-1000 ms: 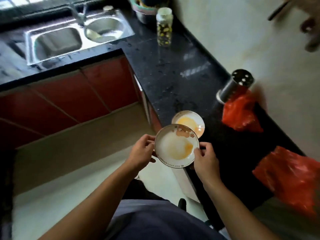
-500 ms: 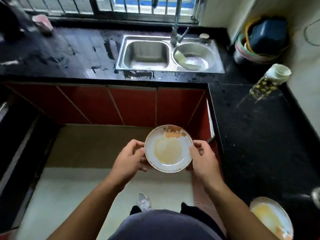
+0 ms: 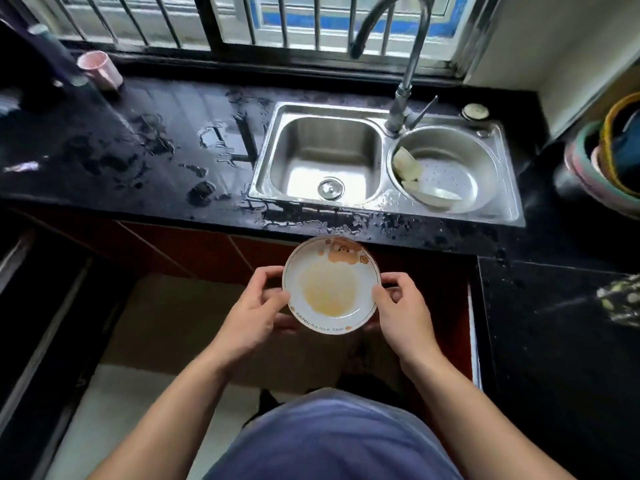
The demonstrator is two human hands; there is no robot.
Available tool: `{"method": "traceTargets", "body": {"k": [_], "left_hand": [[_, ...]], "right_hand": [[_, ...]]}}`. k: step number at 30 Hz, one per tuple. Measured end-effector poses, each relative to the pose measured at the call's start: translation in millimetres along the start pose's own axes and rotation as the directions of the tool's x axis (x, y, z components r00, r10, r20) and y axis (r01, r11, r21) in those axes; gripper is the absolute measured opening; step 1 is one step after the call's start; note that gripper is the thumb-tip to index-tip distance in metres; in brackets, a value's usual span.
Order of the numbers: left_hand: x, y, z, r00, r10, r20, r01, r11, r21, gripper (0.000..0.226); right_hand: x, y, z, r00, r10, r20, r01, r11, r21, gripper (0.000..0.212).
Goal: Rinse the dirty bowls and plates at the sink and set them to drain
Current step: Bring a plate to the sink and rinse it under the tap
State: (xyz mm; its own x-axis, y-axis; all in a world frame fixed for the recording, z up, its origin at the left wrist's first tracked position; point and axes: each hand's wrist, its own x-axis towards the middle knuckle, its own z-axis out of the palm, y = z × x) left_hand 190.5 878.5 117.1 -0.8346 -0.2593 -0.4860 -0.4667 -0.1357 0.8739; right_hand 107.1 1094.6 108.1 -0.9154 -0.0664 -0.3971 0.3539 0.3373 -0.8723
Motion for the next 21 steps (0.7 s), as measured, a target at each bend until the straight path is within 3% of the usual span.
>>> {"method": "traceTargets", "body": {"k": [7,14,18,21], "left_hand": [[125,77,0,0.998,-0.028,-0.063,0.021,0.993,-0.112,0.04],[281,114,-22,0.999,-0.008,-0.045,0.007,1.0,-0.029,0.044],[358,132,-32,0.998,-0.062,0.006,0.061,0.997,0.038,0.049],[407,140,-31,0.994,-0.109,0.021,0.106,0.987,0.12,0.052]], "right_hand": [[139,-82,21,0.997,-0.003,0.075,0.001,1.0,0.026,0.01],[269,-132,46,0.984,0.142,0.107,-0.15,0.987,0.066,0.012],[357,-148,30,0.958,0.276,-0.074,-0.267,0.958,0.104,0.016],[428,-150,5,0.894,0.395,-0.209,-0.362,0.914,0.182,0.017]]}}
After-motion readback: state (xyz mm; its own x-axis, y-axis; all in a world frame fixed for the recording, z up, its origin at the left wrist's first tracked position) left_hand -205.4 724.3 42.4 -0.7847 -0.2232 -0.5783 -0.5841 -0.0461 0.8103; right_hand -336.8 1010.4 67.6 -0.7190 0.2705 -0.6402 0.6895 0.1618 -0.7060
